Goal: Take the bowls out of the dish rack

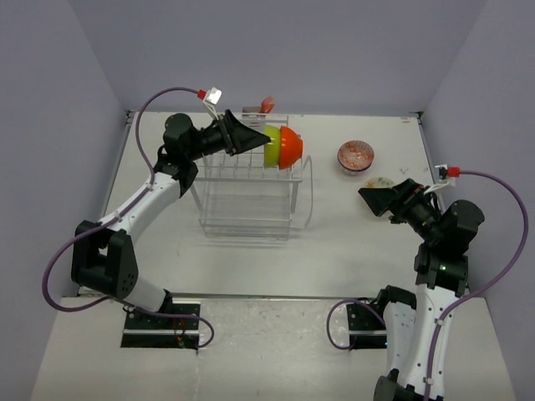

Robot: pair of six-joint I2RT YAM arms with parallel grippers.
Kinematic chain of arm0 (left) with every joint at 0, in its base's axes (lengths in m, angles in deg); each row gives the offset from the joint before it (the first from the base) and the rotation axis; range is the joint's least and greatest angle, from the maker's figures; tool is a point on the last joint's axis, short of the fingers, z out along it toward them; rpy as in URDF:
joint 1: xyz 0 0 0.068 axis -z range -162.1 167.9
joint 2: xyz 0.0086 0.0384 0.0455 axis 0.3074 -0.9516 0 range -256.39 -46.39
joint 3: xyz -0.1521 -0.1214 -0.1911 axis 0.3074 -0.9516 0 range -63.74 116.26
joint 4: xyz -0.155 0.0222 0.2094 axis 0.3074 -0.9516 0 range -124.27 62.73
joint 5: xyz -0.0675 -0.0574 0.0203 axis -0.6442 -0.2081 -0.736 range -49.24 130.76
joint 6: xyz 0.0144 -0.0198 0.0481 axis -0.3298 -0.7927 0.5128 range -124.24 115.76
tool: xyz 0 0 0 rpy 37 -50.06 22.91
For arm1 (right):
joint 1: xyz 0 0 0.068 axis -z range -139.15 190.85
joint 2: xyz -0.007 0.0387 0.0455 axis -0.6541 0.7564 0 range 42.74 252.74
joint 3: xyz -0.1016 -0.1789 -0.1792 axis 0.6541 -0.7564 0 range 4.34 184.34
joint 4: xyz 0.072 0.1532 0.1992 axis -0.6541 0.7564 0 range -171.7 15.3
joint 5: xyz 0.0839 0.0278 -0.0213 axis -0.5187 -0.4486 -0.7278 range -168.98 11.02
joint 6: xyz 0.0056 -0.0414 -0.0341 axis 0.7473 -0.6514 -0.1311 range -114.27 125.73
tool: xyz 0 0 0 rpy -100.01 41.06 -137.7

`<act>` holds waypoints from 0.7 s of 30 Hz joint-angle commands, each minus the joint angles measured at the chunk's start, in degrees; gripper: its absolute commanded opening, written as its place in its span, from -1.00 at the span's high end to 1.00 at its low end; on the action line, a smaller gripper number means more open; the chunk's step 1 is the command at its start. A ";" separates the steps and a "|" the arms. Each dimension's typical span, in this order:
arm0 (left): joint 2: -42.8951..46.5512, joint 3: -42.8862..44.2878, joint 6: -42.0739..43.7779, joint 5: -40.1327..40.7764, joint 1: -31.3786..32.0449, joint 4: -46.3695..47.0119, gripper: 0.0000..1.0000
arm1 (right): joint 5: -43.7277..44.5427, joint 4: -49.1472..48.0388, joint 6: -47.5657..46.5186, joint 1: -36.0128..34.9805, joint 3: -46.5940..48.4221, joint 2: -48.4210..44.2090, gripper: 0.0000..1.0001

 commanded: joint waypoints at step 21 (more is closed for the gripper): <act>-3.24 0.80 -4.28 -2.52 1.65 9.93 1.00 | -0.66 -0.19 -1.10 -0.61 0.22 -0.26 -0.94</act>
